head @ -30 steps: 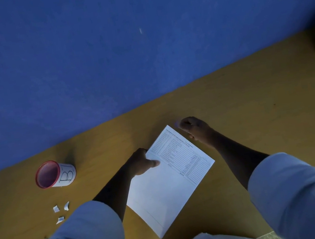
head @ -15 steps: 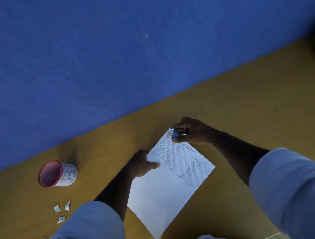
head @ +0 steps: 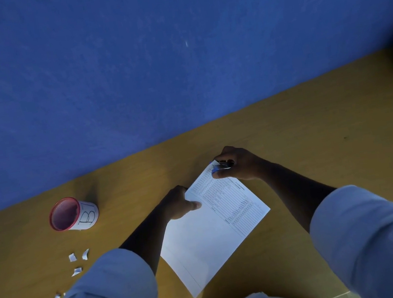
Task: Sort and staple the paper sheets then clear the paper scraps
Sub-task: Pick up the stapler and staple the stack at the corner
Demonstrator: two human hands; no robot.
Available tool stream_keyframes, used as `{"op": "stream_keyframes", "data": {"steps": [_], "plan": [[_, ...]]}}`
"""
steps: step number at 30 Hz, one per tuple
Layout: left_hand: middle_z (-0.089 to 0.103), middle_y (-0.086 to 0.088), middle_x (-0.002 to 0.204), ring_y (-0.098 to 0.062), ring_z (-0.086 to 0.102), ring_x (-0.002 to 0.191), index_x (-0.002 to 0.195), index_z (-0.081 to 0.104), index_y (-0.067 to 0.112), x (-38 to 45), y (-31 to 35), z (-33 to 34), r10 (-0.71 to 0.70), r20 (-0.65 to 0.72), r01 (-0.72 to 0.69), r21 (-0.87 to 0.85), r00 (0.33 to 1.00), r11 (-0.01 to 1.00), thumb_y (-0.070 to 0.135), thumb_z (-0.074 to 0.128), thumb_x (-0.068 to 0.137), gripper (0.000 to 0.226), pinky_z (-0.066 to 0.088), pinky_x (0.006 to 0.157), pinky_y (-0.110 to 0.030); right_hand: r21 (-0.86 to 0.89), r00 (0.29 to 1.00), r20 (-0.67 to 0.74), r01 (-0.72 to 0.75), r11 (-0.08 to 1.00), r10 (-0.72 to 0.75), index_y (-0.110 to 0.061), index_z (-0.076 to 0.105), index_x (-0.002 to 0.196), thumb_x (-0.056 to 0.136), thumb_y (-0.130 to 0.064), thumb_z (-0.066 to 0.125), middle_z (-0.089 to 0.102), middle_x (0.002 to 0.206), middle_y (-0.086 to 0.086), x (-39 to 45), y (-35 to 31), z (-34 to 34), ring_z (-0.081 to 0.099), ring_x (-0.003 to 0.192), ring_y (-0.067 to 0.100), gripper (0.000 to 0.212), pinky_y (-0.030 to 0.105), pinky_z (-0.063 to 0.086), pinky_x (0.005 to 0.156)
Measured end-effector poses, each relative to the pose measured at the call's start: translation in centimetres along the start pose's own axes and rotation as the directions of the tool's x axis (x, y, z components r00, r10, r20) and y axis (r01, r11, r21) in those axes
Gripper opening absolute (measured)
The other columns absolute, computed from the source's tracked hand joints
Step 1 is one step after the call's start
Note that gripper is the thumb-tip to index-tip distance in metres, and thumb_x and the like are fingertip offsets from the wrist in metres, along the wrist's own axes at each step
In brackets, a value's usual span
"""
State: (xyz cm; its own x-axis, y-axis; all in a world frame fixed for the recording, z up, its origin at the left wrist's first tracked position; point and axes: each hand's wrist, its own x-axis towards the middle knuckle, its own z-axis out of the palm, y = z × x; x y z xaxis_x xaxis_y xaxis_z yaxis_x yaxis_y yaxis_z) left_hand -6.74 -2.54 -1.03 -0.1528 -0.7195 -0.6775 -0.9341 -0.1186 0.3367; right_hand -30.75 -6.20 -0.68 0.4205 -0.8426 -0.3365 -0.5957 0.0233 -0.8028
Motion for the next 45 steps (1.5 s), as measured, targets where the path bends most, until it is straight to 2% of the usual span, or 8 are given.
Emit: {"op": "stream_keyframes", "data": {"steps": [16,19,23,27,31,34,39,45], "plan": [[0.065,0.003,0.118,-0.008,0.063,0.079,0.119,0.057,0.016,-0.1,0.0,-0.2,0.04,-0.009,-0.04,0.015,0.999,0.999,0.044,0.066,0.089,0.042,0.052,0.067,-0.016,0.034,0.999,-0.026,0.024,0.999,-0.023,-0.017,0.069,0.109,0.082,-0.036,0.075,0.059,0.099,-0.007,0.1,-0.2,0.1,0.063,0.087,0.009,0.033,0.016,0.046,0.063],[0.067,0.004,0.117,-0.011,0.066,0.085,0.122,0.057,0.021,-0.1,-0.1,-0.1,0.143,-0.009,-0.142,-0.145,0.99,0.979,0.045,0.068,0.088,0.044,0.058,0.076,-0.022,0.024,0.999,-0.034,0.037,0.999,-0.036,-0.017,0.07,0.105,0.082,-0.035,0.075,0.059,0.097,-0.007,0.0,-0.2,0.1,0.062,0.085,0.008,0.03,0.016,0.046,0.063],[0.072,0.008,0.109,-0.013,0.069,0.097,0.123,0.064,0.029,-0.1,1.3,-0.9,0.276,-0.112,-0.298,-0.411,0.955,0.862,0.047,0.071,0.085,0.042,0.057,0.086,-0.031,0.024,0.998,-0.036,0.047,0.999,-0.047,-0.02,0.07,0.098,0.081,-0.034,0.076,0.058,0.093,-0.01,0.1,-0.4,0.3,0.061,0.081,0.007,0.023,0.015,0.044,0.062],[0.071,0.012,0.114,0.008,0.066,0.098,0.125,0.066,0.022,-0.2,3.6,-2.0,0.314,-0.229,-0.387,-0.463,0.921,0.797,0.038,0.074,0.086,0.043,0.053,0.083,-0.013,-0.001,0.997,-0.042,0.06,0.998,-0.06,-0.018,0.071,0.107,0.082,-0.033,0.076,0.058,0.093,-0.011,0.2,-0.6,0.4,0.059,0.078,0.004,0.029,0.009,0.041,0.057],[0.069,0.016,0.111,0.014,0.064,0.096,0.121,0.068,0.02,0.1,4.1,-2.0,0.313,-0.265,-0.405,-0.464,0.912,0.788,0.033,0.074,0.087,0.037,0.049,0.075,-0.006,-0.027,0.995,-0.048,0.08,0.996,-0.082,-0.018,0.071,0.111,0.084,-0.034,0.074,0.058,0.091,-0.012,0.0,-0.7,0.1,0.058,0.078,0.002,0.032,0.005,0.041,0.057],[0.073,0.012,0.11,0.006,0.067,0.097,0.118,0.07,0.019,0.3,3.9,-1.8,0.297,-0.276,-0.399,-0.484,0.914,0.778,0.035,0.075,0.085,0.036,0.053,0.079,-0.012,-0.044,0.994,-0.055,0.095,0.994,-0.098,-0.017,0.072,0.111,0.084,-0.034,0.074,0.057,0.089,-0.013,0.0,-0.8,0.1,0.058,0.077,0.002,0.033,0.007,0.04,0.057],[0.076,0.005,0.108,-0.012,0.071,0.099,0.115,0.073,0.016,0.6,3.6,-1.5,0.276,-0.263,-0.377,-0.522,0.925,0.765,0.035,0.077,0.083,0.038,0.057,0.092,-0.037,-0.053,0.993,-0.062,0.101,0.993,-0.104,-0.015,0.072,0.11,0.083,-0.034,0.074,0.057,0.09,-0.012,-0.1,-0.9,0.4,0.057,0.077,0.001,0.033,0.007,0.038,0.059],[0.077,-0.001,0.101,-0.015,0.072,0.095,0.109,0.075,0.009,0.4,3.6,-1.4,0.278,-0.307,-0.407,-0.53,0.91,0.745,0.031,0.076,0.084,0.033,0.058,0.09,-0.038,-0.06,0.985,-0.087,0.142,0.988,-0.147,-0.013,0.073,0.105,0.083,-0.035,0.074,0.059,0.085,-0.01,-0.2,-1.2,0.5,0.059,0.075,0.004,0.031,0.008,0.043,0.059]]}}
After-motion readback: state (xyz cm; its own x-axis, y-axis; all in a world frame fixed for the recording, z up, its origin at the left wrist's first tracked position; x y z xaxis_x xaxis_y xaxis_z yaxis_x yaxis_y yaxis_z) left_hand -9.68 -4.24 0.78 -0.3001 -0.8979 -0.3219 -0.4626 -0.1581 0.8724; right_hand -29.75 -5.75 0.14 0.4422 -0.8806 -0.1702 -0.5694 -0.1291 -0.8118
